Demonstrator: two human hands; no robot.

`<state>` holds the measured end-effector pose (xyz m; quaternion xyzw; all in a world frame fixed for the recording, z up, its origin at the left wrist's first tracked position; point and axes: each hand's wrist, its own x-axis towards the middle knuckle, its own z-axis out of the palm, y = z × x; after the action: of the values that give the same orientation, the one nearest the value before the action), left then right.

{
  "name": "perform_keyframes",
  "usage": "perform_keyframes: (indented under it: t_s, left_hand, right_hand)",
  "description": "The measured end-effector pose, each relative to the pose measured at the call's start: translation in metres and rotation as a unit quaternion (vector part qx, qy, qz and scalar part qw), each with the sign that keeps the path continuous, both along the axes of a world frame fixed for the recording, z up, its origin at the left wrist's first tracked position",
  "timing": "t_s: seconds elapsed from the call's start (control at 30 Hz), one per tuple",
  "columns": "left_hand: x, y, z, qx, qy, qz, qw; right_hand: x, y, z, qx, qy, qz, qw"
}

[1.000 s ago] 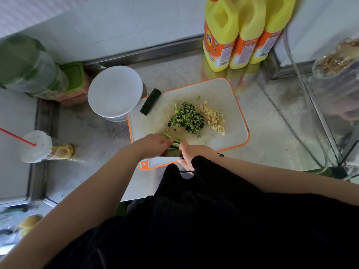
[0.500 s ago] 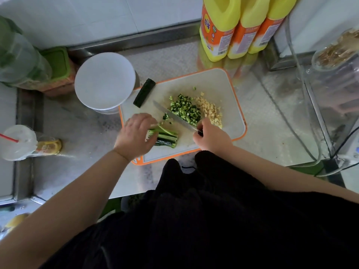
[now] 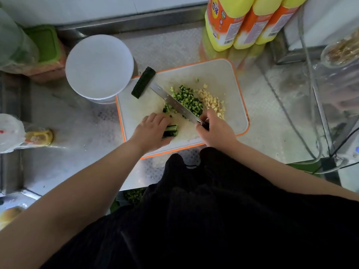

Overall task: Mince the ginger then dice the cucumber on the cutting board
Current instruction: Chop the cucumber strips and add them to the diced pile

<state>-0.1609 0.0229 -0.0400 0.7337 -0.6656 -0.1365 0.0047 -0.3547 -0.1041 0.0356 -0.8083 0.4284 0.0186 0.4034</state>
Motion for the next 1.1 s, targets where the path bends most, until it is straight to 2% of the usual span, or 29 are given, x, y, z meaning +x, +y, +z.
perform_keyframes:
  t_s: [0.1, 0.2, 0.33, 0.4, 0.5, 0.67, 0.87, 1.1]
  left_hand:
    - [-0.015, 0.005, -0.003, -0.001, -0.016, 0.090, 0.996]
    - [-0.030, 0.004, -0.001, 0.028, -0.008, 0.210, 0.977]
    - [-0.046, -0.005, 0.003, 0.009, 0.050, 0.390, 0.920]
    - [-0.051, -0.007, 0.005, -0.005, 0.075, 0.441, 0.894]
    - [-0.050, -0.002, 0.009, 0.011, 0.081, 0.423, 0.902]
    - [-0.043, 0.021, 0.008, -0.023, 0.137, 0.376, 0.916]
    - [-0.042, 0.031, 0.001, -0.065, 0.145, 0.357, 0.920]
    - [-0.039, 0.035, 0.000, -0.085, 0.141, 0.341, 0.926]
  right_hand:
    - [0.002, 0.001, -0.001, -0.001, 0.001, -0.001, 1.000]
    - [0.004, 0.002, -0.001, -0.003, -0.006, 0.008, 1.000]
    - [0.006, 0.004, -0.007, -0.013, 0.014, 0.017, 1.000]
    - [0.008, 0.003, -0.009, -0.005, 0.038, 0.024, 0.999]
    - [0.011, 0.001, -0.009, -0.006, 0.073, 0.052, 0.996]
    - [0.018, 0.000, -0.012, -0.021, 0.105, 0.085, 0.991]
    - [0.023, 0.004, -0.019, -0.048, 0.130, 0.117, 0.983]
    - [0.024, 0.007, -0.023, -0.060, 0.159, 0.102, 0.980]
